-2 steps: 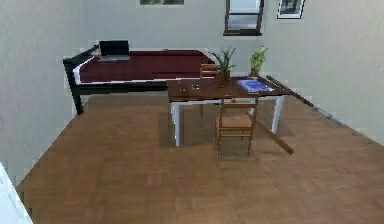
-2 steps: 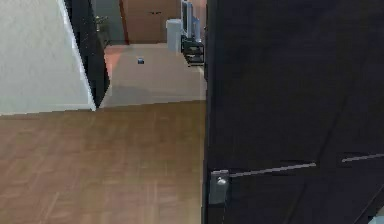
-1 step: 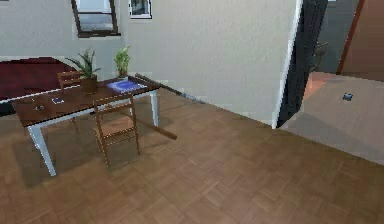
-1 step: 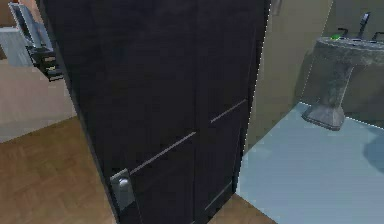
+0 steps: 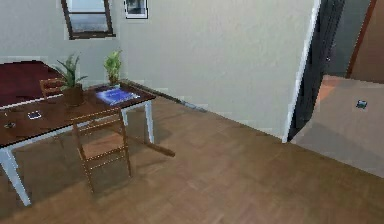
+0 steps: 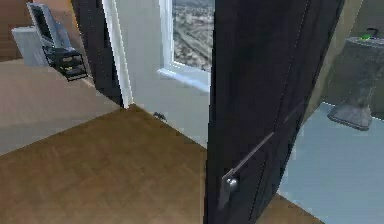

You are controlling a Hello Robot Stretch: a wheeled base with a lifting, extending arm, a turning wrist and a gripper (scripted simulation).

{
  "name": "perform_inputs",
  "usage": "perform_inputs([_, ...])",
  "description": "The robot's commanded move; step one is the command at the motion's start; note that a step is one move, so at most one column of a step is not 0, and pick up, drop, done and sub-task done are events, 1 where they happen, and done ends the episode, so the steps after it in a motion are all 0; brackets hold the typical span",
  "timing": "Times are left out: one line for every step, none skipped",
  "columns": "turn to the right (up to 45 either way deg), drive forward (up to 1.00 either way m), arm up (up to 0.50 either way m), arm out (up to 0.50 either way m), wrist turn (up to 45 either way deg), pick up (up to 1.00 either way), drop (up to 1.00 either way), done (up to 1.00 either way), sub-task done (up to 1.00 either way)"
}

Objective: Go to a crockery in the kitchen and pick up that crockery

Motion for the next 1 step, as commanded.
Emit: perform_inputs([42.0, 0.00, 0.00, 0.00, 0.0, 0.00, 0.00, 0.00, 0.00])
